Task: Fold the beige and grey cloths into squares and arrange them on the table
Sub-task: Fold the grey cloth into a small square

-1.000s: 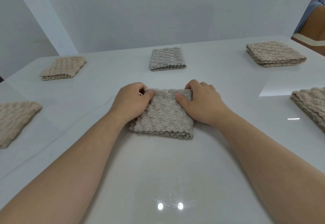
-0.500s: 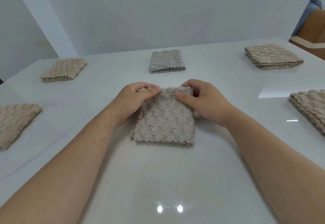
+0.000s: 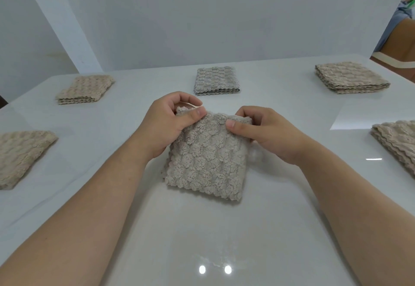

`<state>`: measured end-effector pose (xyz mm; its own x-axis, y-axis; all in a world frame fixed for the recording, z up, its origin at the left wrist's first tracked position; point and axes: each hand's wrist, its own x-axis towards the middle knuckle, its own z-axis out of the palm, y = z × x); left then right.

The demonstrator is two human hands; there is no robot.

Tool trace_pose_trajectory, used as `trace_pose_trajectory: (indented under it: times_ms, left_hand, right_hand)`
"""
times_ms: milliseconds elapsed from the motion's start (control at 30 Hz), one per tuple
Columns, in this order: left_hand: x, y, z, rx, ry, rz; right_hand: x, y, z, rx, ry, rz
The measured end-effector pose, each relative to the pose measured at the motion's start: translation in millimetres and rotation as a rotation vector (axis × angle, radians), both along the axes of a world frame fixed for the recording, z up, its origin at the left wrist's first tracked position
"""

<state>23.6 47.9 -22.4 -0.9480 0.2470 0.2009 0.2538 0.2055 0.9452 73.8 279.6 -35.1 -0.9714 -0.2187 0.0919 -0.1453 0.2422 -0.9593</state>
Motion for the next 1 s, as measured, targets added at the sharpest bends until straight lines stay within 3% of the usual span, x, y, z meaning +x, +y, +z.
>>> trace_pose_trajectory:
  times_ms: [167, 233, 333, 567, 700, 900, 1000]
  left_hand:
    - [-3, 4, -9, 0.029, -0.089, 0.078]
    - [-3, 7, -13, 0.077, -0.230, 0.083]
    - [-2, 10, -15, 0.105, -0.475, 0.021]
    - [-11, 10, -24, -0.120, -0.205, 0.230]
    - [-13, 8, -31, -0.243, -0.130, 0.295]
    - [-9, 3, -26, -0.592, 0.144, 0.347]
    - [8, -6, -4, -0.765, 0.305, 0.249]
  right_hand:
    - [-2, -3, -1, -0.077, -0.040, -0.069]
    - [-3, -4, -4, -0.099, -0.093, -0.105]
    - [-8, 0, -10, 0.033, -0.040, -0.225]
    - [-7, 1, -13, 0.085, -0.013, -0.372]
    - [-5, -1, -13, 0.228, 0.045, -0.407]
    - [5, -7, -10, 0.536, 0.327, -0.279]
    - [14, -8, -3, 0.605, 0.404, -0.145]
